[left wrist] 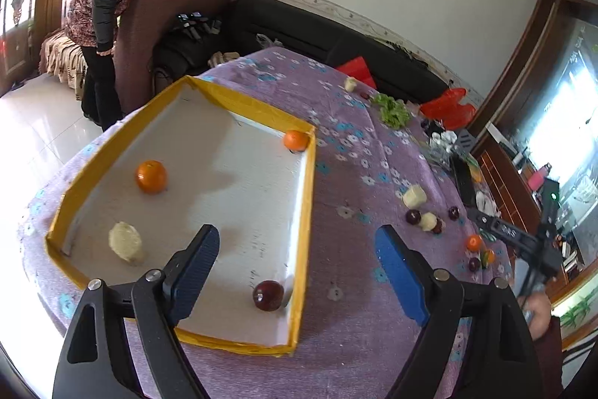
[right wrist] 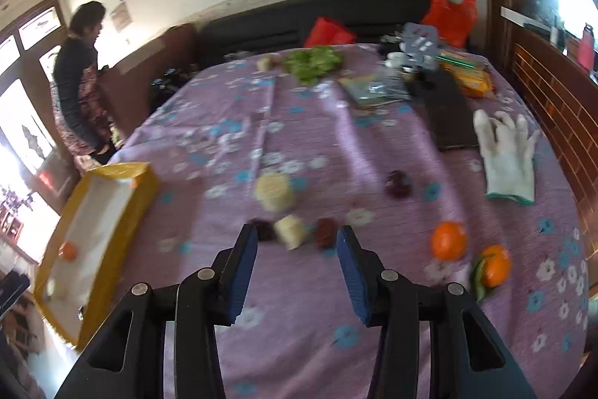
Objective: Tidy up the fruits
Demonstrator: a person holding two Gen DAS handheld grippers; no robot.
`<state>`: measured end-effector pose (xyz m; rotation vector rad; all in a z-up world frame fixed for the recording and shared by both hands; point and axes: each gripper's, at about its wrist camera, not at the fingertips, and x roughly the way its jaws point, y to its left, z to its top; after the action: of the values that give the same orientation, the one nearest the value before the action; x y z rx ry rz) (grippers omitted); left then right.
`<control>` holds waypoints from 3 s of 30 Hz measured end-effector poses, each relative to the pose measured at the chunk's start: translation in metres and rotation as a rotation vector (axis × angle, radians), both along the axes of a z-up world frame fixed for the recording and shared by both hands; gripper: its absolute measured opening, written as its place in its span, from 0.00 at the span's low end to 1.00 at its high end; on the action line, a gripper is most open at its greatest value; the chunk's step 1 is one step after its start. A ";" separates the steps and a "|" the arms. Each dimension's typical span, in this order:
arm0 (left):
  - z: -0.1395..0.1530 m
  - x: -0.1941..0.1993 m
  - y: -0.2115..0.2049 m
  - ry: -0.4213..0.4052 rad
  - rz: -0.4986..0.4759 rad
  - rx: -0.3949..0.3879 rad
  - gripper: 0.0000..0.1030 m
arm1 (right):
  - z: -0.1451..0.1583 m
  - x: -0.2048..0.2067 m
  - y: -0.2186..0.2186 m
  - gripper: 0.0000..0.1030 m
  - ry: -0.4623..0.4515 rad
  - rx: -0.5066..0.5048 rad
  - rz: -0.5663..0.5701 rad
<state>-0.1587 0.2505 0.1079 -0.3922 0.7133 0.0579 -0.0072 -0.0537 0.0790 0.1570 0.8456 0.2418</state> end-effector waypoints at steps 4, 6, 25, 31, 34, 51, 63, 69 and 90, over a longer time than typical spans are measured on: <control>-0.004 0.010 -0.009 0.024 -0.013 0.008 0.82 | -0.014 0.029 0.009 0.47 0.027 0.007 0.050; -0.006 0.013 -0.011 0.030 -0.014 0.016 0.82 | -0.021 0.040 0.020 0.47 0.039 -0.017 0.075; -0.022 0.031 -0.030 0.075 -0.073 0.011 0.82 | -0.057 0.085 0.080 0.41 0.171 0.011 0.228; -0.025 0.033 -0.034 0.080 -0.096 -0.003 0.82 | -0.043 0.037 0.103 0.42 0.225 0.144 0.496; -0.024 0.032 -0.038 0.077 -0.109 0.006 0.82 | -0.022 0.023 0.081 0.43 0.155 0.213 0.480; -0.055 0.053 -0.093 0.108 -0.260 0.134 0.82 | -0.066 0.003 0.062 0.49 0.073 0.005 0.315; -0.081 0.097 -0.120 0.146 -0.337 0.133 0.81 | -0.073 0.009 0.053 0.32 0.072 0.052 0.284; -0.093 0.121 -0.138 0.157 -0.379 0.131 0.79 | -0.071 0.010 0.039 0.32 0.065 0.091 0.236; -0.021 0.043 -0.022 0.017 -0.081 0.073 0.41 | -0.020 -0.021 0.077 0.32 -0.023 0.136 0.334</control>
<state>-0.1161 0.2282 0.0872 -0.2930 0.7415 0.0106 -0.0283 0.0228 0.0591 0.1395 0.8297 0.6140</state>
